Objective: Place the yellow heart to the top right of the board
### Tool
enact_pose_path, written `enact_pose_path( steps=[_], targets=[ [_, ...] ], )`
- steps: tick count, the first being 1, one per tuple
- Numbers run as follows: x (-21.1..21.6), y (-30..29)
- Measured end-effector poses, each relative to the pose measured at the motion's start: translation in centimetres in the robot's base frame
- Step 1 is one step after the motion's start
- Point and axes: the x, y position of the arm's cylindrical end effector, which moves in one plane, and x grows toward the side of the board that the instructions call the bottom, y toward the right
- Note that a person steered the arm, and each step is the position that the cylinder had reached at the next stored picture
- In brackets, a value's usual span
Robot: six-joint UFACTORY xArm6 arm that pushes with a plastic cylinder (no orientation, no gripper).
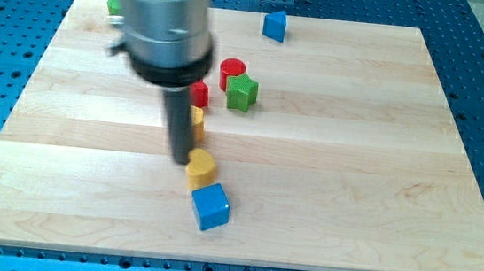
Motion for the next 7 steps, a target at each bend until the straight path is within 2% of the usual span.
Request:
enact_pose_path(
  steps=[1, 2, 3, 4, 5, 6, 7],
  targets=[
    [-2.9, 5.7],
    [-1.2, 2.9],
    [1.2, -4.2],
    [6.5, -3.0],
    [1.7, 4.1],
    [-6.2, 7.8],
    [-11.0, 8.1]
  ],
)
